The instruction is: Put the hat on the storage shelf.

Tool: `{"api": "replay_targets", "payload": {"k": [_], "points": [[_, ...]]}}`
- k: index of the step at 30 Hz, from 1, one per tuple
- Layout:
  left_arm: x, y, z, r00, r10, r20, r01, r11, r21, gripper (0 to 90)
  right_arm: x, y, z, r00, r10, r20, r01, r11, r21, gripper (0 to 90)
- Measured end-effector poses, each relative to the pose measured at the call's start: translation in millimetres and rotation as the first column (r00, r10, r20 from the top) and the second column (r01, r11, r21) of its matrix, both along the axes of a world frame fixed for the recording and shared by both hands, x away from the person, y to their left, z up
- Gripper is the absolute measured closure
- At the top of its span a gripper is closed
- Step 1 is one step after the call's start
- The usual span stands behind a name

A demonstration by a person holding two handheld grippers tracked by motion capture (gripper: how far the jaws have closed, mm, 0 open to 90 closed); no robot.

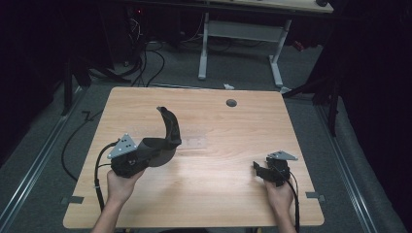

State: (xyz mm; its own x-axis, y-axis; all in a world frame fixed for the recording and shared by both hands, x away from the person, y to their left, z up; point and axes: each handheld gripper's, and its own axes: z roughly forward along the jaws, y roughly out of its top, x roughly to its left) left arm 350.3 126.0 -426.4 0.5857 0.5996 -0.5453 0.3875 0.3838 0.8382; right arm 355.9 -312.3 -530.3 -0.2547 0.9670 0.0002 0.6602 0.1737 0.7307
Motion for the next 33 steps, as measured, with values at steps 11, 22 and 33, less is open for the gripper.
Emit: {"api": "replay_targets", "payload": {"k": [11,22,33], "points": [[10.2,16.1,4.7,0.9985,0.054,0.007,-0.054,0.9983,-0.021,85.8,-0.1,0.3,0.0,1.0000,0.001,0.000,-0.001,1.000,-0.003,38.7],[23.3,35.7,10.2,0.9915,0.125,0.035,-0.125,0.9921,-0.013,85.8,0.0,0.6,-0.1,1.0000,0.002,0.001,-0.002,1.000,-0.006,38.4],[36.4,51.9,4.5,0.9784,0.201,0.049,-0.201,0.9794,0.011,85.8,0.0,0.6,-0.1,1.0000,0.004,0.001,-0.004,1.000,-0.010,38.4]]}}
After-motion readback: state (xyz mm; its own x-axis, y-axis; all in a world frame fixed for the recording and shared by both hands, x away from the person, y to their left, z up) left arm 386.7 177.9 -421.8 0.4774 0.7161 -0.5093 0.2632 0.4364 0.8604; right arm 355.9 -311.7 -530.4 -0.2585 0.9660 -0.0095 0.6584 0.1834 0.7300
